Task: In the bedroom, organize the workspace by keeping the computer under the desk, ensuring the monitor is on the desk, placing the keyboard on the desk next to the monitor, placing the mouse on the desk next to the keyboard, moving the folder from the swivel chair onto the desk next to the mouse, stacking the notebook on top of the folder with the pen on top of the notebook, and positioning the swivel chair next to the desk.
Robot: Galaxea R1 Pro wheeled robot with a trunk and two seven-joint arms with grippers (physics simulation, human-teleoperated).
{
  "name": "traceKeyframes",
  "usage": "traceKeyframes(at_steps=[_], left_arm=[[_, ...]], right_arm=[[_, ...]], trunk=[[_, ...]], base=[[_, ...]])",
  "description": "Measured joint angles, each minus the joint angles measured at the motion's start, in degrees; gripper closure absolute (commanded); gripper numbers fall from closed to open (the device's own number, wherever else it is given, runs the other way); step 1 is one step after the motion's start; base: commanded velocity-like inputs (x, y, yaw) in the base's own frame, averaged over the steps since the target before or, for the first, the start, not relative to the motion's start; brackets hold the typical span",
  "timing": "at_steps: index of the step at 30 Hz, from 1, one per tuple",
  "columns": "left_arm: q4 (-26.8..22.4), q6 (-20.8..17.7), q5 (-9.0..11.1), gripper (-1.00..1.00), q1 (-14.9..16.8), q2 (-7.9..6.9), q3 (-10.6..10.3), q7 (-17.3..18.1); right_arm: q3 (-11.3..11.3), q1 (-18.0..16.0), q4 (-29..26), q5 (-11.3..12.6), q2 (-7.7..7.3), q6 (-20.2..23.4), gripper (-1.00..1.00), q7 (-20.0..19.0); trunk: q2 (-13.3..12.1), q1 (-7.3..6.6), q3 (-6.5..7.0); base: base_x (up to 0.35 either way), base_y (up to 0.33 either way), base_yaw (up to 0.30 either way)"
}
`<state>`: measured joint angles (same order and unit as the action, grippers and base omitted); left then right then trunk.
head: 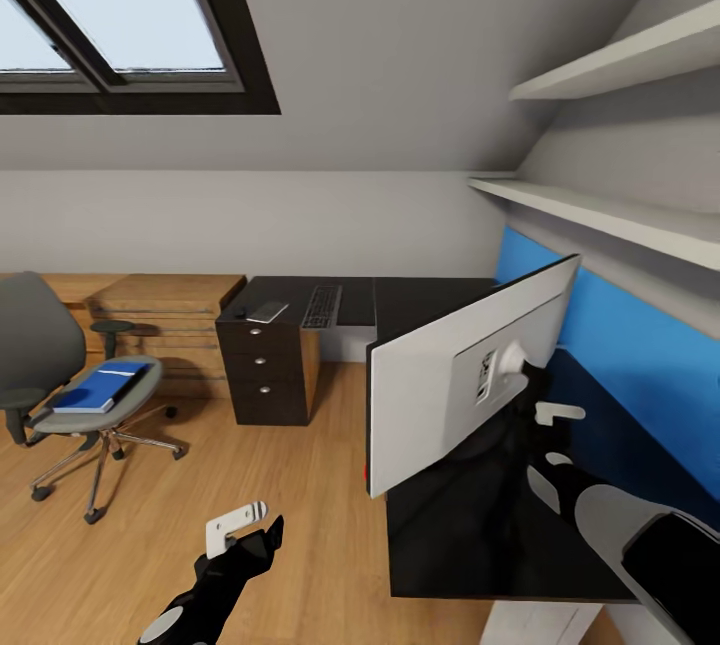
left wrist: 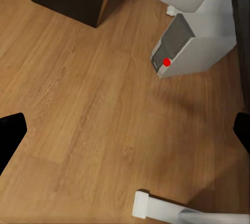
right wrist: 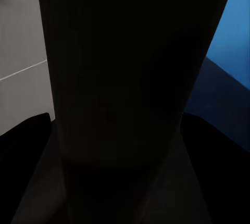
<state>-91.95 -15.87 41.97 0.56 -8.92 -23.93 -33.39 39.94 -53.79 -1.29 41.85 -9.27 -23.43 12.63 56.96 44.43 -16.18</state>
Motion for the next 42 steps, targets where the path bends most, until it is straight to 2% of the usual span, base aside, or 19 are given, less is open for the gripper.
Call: traceKeyframes(at_steps=[5,25,42], left_arm=[[0.03,0.0,0.0,-1.0,0.0,0.0,0.03,0.01],[0.02,-0.01,0.0,-1.0,0.0,-0.07,0.13,-0.01],[0.03,-0.01,-0.08,-1.0,0.01,-0.08,0.13,-0.02]], right_arm=[[-0.03,0.01,-0.14,-0.15,0.01,0.07,1.0,-0.05],[-0.29,0.02,-0.06,-0.42,-0.09,0.03,1.0,-0.01],[-0.21,0.03,-0.1,-0.19,-0.09,-0.01,1.0,0.0]], trunk=[[-0.01,0.0,0.0],[0.0,-0.01,0.0],[-0.01,0.0,-0.01]], base=[[0.008,-0.256,0.0],[0.055,-0.049,0.0],[0.131,-0.122,0.0]])
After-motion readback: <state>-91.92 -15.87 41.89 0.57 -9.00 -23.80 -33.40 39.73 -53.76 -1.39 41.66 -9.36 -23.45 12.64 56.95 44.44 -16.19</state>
